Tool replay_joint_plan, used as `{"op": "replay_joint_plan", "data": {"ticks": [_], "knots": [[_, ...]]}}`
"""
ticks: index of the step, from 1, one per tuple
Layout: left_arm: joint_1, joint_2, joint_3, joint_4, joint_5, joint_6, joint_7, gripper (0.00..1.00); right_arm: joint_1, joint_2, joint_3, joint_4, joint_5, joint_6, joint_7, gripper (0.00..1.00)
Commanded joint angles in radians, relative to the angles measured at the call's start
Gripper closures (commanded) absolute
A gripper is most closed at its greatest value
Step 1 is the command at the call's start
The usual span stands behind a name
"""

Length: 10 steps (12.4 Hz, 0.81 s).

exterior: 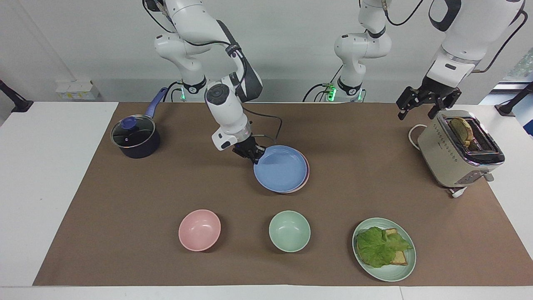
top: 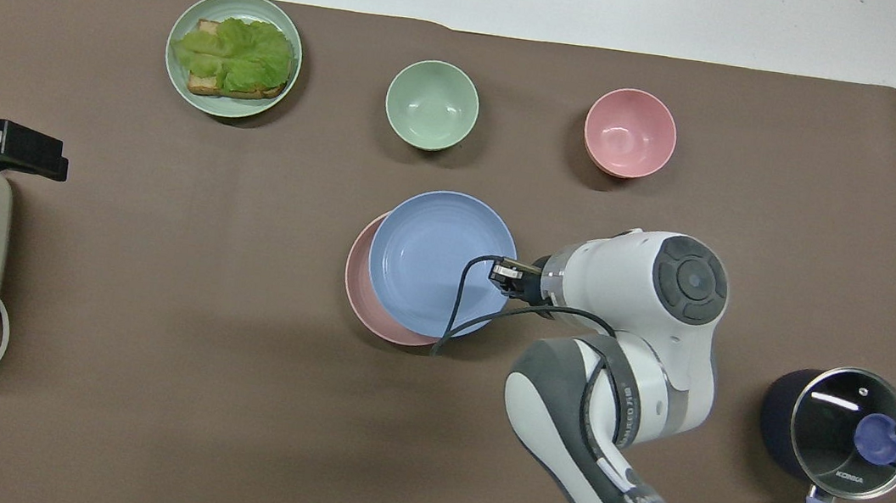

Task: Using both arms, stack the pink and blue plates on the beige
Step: 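Carry the blue plate onto the pink plate with the right gripper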

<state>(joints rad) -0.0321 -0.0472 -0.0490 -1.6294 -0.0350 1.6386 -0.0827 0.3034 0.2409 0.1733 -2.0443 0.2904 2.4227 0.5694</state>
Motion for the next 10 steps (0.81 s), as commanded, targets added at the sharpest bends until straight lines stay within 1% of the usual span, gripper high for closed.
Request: {"op": "replay_joint_plan", "data": {"ticks": [1, 10], "knots": [[0.012, -0.007, -0.006, -0.001, 0.013, -0.013, 0.009, 0.00, 0.020, 0.021, -0.002, 0.049, 0.019, -0.004, 0.041, 1.00], [0.012, -0.007, -0.006, -0.001, 0.013, -0.013, 0.009, 0.00, 0.026, 0.017, -0.003, 0.033, 0.001, -0.054, 0.055, 1.00]]}}
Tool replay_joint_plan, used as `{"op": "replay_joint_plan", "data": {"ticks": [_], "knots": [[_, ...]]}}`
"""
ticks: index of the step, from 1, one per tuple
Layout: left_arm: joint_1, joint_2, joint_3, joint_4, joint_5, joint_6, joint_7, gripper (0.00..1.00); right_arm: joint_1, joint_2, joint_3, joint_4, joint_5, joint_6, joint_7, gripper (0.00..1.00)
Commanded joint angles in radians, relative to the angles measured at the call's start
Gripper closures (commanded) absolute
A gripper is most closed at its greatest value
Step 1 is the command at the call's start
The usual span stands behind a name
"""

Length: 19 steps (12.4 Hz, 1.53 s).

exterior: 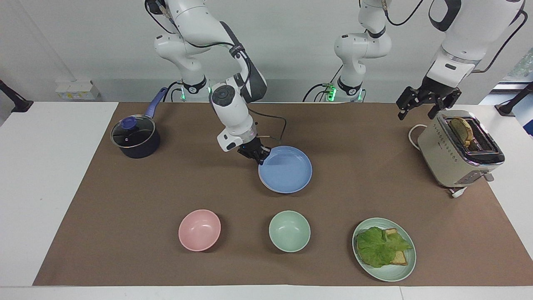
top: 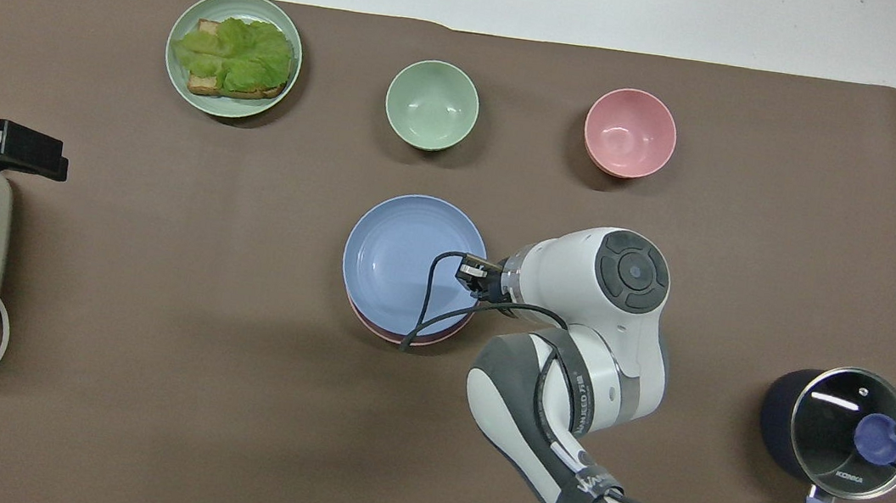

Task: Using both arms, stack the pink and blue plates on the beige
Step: 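Release the blue plate and withdraw the right gripper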

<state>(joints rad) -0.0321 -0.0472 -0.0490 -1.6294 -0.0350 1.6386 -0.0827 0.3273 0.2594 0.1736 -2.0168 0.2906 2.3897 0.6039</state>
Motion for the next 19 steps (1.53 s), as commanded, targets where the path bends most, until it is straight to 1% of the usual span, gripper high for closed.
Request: {"op": "replay_joint_plan", "data": {"ticks": [1, 2, 3, 4, 5, 7, 8, 9, 10, 11, 13, 15, 16, 17, 18, 19], "knots": [[0.012, -0.007, -0.006, -0.001, 0.013, -0.013, 0.009, 0.00, 0.003, -0.003, -0.005, 0.006, -0.013, -0.033, 0.020, 0.90], [0.012, -0.007, -0.006, -0.001, 0.013, -0.013, 0.009, 0.00, 0.001, -0.003, -0.005, 0.007, -0.034, -0.046, 0.020, 0.71], [0.012, -0.007, -0.006, -0.001, 0.013, -0.013, 0.009, 0.00, -0.002, -0.003, -0.005, 0.009, -0.048, -0.049, 0.020, 0.26], [0.012, -0.007, -0.006, -0.001, 0.013, -0.013, 0.009, 0.00, -0.004, -0.005, -0.005, 0.010, -0.065, -0.049, 0.020, 0.00], [0.012, -0.007, -0.006, -0.001, 0.013, -0.013, 0.009, 0.00, -0.005, -0.008, -0.006, 0.021, -0.073, -0.053, 0.020, 0.00], [0.012, -0.007, -0.006, -0.001, 0.013, -0.013, 0.009, 0.00, -0.023, -0.051, -0.012, 0.026, -0.076, -0.090, 0.007, 0.00], [0.012, -0.007, -0.006, -0.001, 0.013, -0.013, 0.009, 0.00, -0.052, -0.087, -0.013, 0.026, -0.097, -0.119, -0.001, 0.00], [0.012, -0.007, -0.006, -0.001, 0.013, -0.013, 0.009, 0.00, -0.083, -0.124, -0.013, 0.026, -0.161, -0.165, -0.013, 0.00], [0.012, -0.007, -0.006, -0.001, 0.013, -0.013, 0.009, 0.00, -0.120, -0.162, -0.011, 0.024, -0.236, -0.209, -0.019, 0.00], [0.012, -0.007, -0.006, -0.001, 0.013, -0.013, 0.009, 0.00, -0.170, -0.196, -0.009, 0.024, -0.281, -0.245, -0.048, 0.00], [0.012, -0.007, -0.006, -0.001, 0.013, -0.013, 0.009, 0.00, -0.246, -0.262, -0.009, 0.024, -0.289, -0.303, -0.154, 0.00], [0.012, -0.007, -0.006, -0.001, 0.013, -0.013, 0.009, 0.00, -0.348, -0.320, -0.009, 0.027, -0.289, -0.328, -0.276, 0.00], [0.012, -0.007, -0.006, -0.001, 0.013, -0.013, 0.009, 0.00, -0.382, -0.337, -0.013, 0.051, -0.289, -0.366, -0.323, 0.00], [0.012, -0.007, -0.006, -0.001, 0.013, -0.013, 0.009, 0.00, -0.414, -0.336, -0.013, 0.112, -0.289, -0.451, -0.357, 0.00], [0.012, -0.007, -0.006, -0.001, 0.013, -0.013, 0.009, 0.00, -0.434, -0.324, -0.009, 0.197, -0.292, -0.549, -0.378, 0.00], [0.012, -0.007, -0.006, -0.001, 0.013, -0.013, 0.009, 0.00, -0.438, -0.313, -0.011, 0.260, -0.300, -0.616, -0.387, 0.00]]}}
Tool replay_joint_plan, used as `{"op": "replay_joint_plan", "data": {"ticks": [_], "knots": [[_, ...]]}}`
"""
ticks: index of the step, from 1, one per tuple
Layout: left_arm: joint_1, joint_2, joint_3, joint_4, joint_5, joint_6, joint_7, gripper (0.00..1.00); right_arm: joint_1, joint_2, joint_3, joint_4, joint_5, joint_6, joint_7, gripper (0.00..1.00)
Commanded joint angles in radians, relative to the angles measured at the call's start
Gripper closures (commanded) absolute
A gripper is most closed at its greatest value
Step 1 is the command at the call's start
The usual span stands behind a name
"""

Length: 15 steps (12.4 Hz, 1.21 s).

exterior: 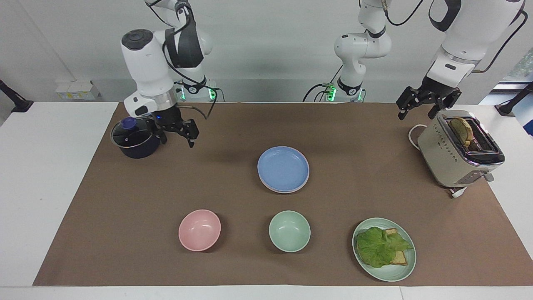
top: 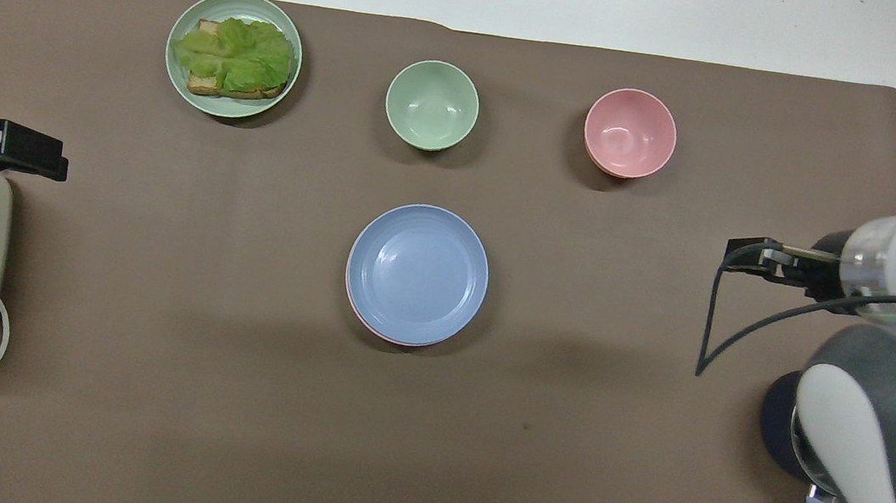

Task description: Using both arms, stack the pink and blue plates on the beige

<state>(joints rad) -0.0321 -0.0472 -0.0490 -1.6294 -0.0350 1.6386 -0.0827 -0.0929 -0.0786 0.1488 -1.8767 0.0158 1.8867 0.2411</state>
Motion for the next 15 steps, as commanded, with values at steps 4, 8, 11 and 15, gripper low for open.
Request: {"op": "replay_joint_plan", "data": {"ticks": [4, 8, 11, 15], "knots": [[0.012, -0.007, -0.006, -0.001, 0.013, -0.013, 0.009, 0.00, -0.019, 0.052, 0.017, 0.275, -0.063, -0.254, -0.059, 0.00], [0.012, -0.007, -0.006, -0.001, 0.013, -0.013, 0.009, 0.00, -0.011, 0.082, 0.020, 0.358, -0.057, -0.345, -0.062, 0.00], [0.012, -0.007, -0.006, -0.001, 0.013, -0.013, 0.009, 0.00, -0.008, 0.077, 0.020, 0.352, -0.043, -0.336, -0.062, 0.00], [0.012, -0.007, -0.006, -0.001, 0.013, -0.013, 0.009, 0.00, -0.010, 0.074, 0.020, 0.347, -0.042, -0.340, -0.063, 0.00]]}}
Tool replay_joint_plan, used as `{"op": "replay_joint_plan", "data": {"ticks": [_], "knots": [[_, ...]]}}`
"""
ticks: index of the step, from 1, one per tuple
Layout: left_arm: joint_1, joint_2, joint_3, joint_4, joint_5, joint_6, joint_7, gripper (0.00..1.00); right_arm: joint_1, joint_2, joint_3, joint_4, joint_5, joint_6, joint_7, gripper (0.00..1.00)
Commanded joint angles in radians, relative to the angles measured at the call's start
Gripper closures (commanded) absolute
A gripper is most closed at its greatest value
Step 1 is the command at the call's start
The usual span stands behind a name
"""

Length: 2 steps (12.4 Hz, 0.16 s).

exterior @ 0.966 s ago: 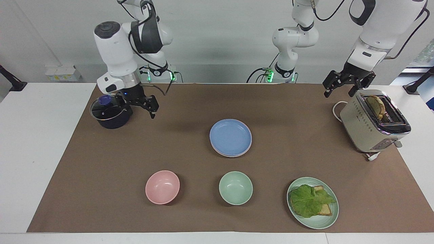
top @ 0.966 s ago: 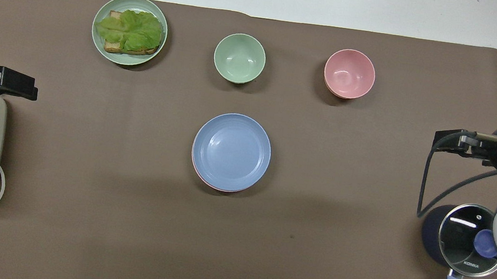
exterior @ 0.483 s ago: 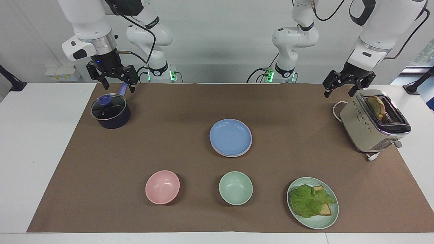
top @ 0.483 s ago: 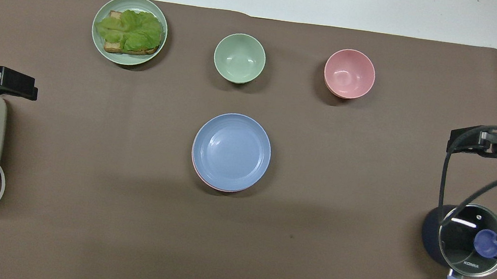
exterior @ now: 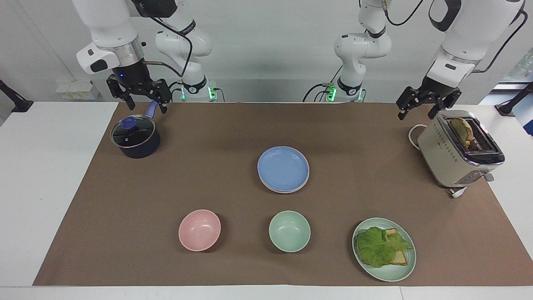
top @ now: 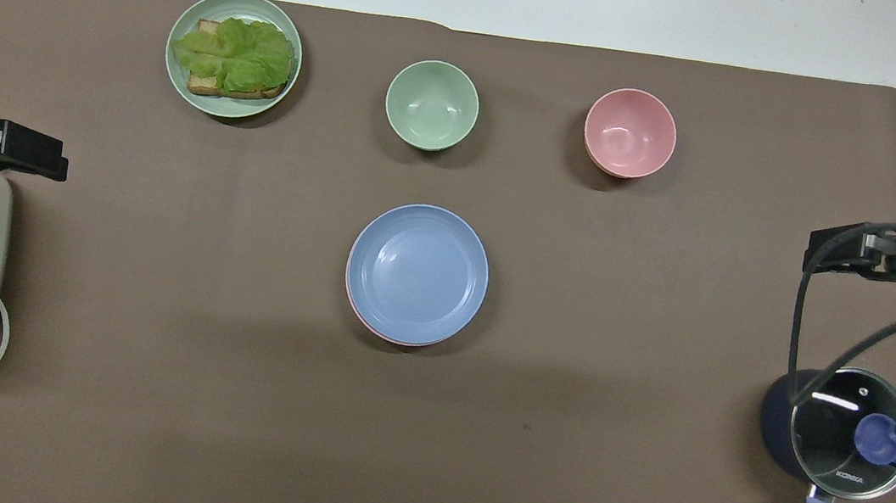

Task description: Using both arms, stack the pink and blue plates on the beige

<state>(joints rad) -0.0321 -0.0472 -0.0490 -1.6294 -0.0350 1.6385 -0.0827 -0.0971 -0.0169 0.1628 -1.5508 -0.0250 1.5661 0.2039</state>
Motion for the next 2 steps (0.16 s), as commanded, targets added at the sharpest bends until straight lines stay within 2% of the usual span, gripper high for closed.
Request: {"op": "replay_joint_plan", "data": {"ticks": [1, 2], "knots": [[0.012, -0.007, -0.006, -0.001, 0.013, -0.013, 0.009, 0.00, -0.006, 0.012, 0.006, 0.021, -0.001, -0.020, -0.026, 0.00], [0.012, -0.007, -0.006, -0.001, 0.013, -0.013, 0.009, 0.00, -0.004, 0.011, 0.006, 0.020, -0.001, -0.021, -0.026, 0.00]]}}
